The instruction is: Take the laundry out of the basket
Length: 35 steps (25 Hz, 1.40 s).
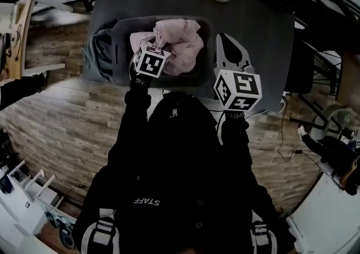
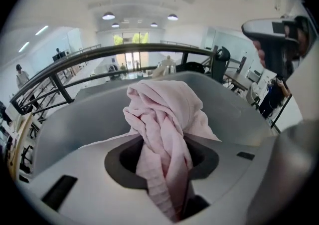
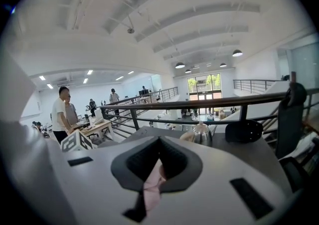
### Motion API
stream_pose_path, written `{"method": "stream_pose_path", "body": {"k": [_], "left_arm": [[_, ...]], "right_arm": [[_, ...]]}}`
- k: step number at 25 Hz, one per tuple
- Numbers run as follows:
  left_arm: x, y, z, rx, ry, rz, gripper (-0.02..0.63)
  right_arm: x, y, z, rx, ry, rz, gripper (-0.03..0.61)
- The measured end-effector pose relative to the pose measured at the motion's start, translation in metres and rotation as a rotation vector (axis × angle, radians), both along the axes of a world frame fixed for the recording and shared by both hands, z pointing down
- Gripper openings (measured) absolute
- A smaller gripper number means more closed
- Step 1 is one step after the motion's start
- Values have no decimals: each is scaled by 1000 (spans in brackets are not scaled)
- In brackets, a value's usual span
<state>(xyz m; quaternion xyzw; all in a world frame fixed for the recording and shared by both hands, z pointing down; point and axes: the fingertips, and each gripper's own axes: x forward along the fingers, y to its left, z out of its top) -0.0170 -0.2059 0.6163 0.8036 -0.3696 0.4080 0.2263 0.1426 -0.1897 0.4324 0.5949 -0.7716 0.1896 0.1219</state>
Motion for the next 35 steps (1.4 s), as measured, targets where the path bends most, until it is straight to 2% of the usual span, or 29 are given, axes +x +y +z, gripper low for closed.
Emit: {"method": "stream_pose_path", "body": {"k": [10,19,24,31,35], "left_arm": [[-34,-2,-147,260,241,-183,166],[-75,4,-253,521,376,-347,166],[-89,12,-293,658,425,-411,163],[-108,24,-343,834,451,-461,156],[-115,29,-362,890,454,-476,155]], "right_arm": [[-10,15,-55,118,-11,-13,14],[-35,20,-106,255,-9,-47,14],[-55,17,-138,359,-4,-73,14],[-74,21,-178,476,6,-95,14],[-78,23,-196,521,13,-96,14]]}}
